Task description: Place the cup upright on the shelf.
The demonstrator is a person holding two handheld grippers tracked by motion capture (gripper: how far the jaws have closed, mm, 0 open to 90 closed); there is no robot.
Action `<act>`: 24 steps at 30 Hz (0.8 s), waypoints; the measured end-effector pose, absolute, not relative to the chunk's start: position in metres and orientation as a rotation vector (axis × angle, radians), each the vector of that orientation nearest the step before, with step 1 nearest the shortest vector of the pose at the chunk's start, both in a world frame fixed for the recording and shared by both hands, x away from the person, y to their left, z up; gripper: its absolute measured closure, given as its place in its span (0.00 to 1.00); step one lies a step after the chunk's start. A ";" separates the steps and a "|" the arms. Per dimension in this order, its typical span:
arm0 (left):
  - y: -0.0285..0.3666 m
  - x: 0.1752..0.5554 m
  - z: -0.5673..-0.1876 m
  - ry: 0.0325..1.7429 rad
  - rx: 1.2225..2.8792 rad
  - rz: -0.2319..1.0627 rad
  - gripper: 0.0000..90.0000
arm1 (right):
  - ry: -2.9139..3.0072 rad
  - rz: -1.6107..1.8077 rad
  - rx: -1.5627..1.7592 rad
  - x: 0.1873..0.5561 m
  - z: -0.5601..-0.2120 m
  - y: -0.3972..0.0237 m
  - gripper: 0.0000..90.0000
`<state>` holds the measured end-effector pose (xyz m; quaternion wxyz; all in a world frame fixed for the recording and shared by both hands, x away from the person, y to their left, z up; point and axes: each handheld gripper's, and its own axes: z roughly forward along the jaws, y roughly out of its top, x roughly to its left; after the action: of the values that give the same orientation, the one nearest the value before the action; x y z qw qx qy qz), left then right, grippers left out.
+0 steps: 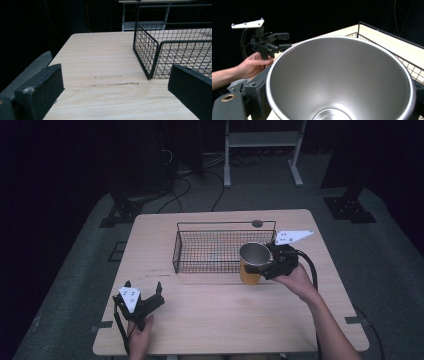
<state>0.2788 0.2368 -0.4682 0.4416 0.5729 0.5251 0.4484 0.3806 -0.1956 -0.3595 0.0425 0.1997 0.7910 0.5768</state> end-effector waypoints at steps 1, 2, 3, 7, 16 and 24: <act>0.237 0.279 -0.468 1.303 1.421 1.113 0.00 | 2.426 1.753 0.610 0.386 -0.356 -0.193 0.11; 0.237 0.279 -0.468 1.303 1.417 1.112 0.00 | 2.424 1.748 0.608 0.387 -0.355 -0.192 0.11; 0.237 0.279 -0.468 1.303 1.418 1.113 0.00 | 2.430 1.743 0.610 0.390 -0.354 -0.191 0.11; 0.237 0.279 -0.468 1.304 1.420 1.114 0.00 | 2.439 1.732 0.608 0.400 -0.349 -0.186 0.11; 0.237 0.279 -0.468 1.303 1.418 1.109 0.00 | 2.456 1.700 0.614 0.429 -0.340 -0.175 0.11; 0.237 0.279 -0.468 1.303 1.417 1.108 0.00 | 2.459 1.692 0.630 0.446 -0.337 -0.169 0.11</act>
<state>0.2791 0.2372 -0.4682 0.4441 0.5717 0.5256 0.4468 0.4460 -0.1692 -0.3370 0.0455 0.2063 0.8051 0.5542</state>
